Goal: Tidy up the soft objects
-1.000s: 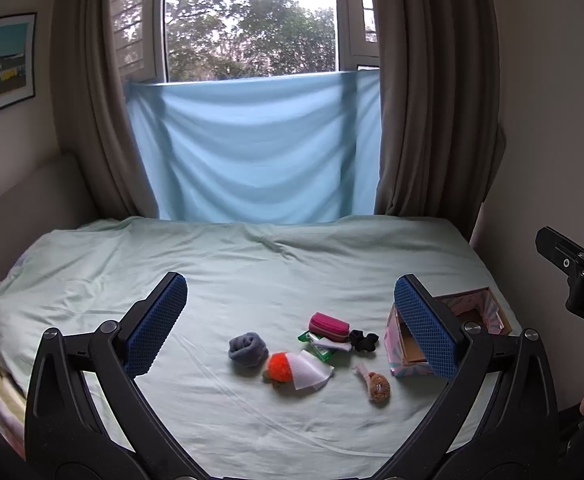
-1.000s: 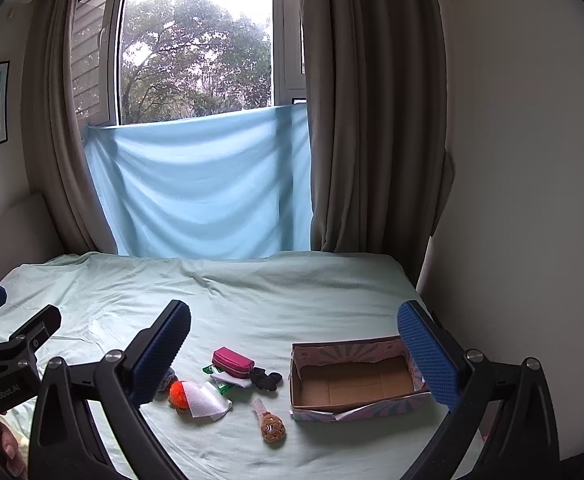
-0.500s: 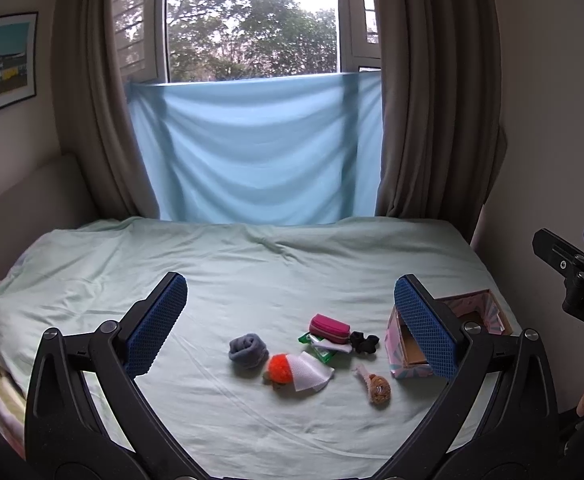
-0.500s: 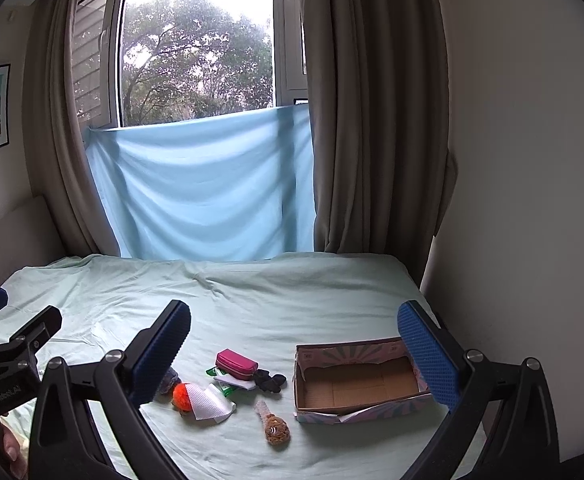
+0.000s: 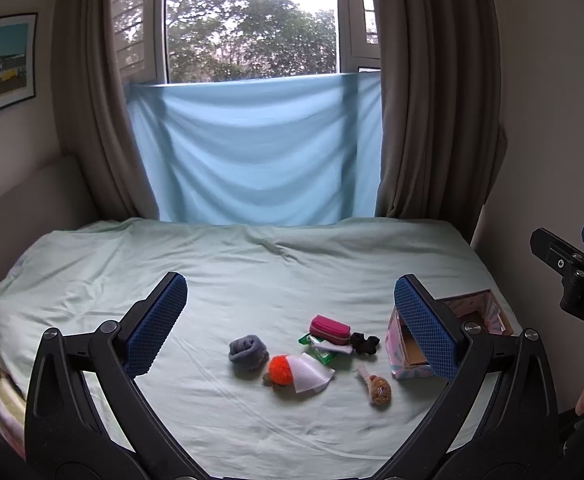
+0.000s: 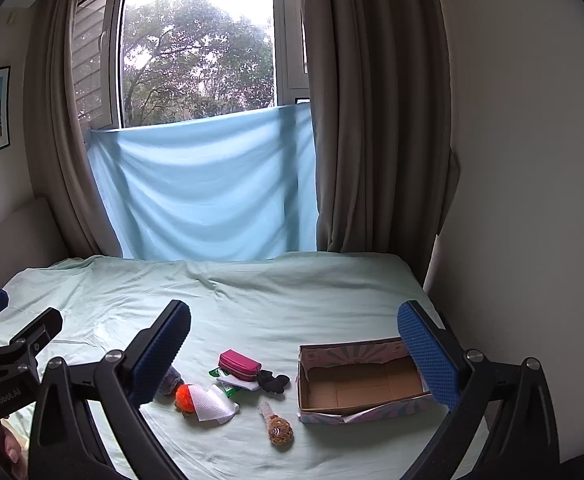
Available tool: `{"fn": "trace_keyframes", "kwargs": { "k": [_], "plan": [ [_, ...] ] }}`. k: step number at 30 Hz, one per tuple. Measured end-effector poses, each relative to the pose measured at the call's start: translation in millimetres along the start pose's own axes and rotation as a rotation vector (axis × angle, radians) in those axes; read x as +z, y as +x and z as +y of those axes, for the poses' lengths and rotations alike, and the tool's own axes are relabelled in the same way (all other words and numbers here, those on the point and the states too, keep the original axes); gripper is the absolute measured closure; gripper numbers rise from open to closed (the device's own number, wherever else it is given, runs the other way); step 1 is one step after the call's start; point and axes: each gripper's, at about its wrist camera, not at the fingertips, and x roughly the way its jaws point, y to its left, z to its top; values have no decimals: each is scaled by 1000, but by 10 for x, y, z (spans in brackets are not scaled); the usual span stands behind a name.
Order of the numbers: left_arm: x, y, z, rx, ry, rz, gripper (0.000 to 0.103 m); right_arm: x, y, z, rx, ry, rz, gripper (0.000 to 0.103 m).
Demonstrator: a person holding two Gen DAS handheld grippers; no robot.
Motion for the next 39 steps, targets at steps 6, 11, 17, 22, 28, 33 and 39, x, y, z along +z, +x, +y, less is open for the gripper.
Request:
{"fn": "trace_keyframes", "kwargs": {
  "k": [6, 11, 17, 22, 28, 33, 39],
  "plan": [
    [-14, -10, 5, 0, -3, -6, 0, 3, 8, 5, -1, 1, 2, 0],
    [-16, -18, 8, 1, -8, -5, 0, -5, 7, 13, -4, 4, 3, 0],
    [0, -15, 14, 3, -13, -1, 0, -13, 15, 14, -4, 7, 6, 0],
    [11, -11, 14, 7, -18, 1, 0, -22, 21, 7, 0, 7, 9, 0],
    [-10, -24, 2, 17, -21, 8, 0, -49, 17, 11, 11, 8, 12, 0],
    [5, -48, 3, 4, -40, 9, 0, -55, 23, -5, 32, -1, 7, 0],
    [-21, -14, 13, 43, -49, 33, 0, -46, 67, -21, 52, -42, 8, 0]
  ]
}}
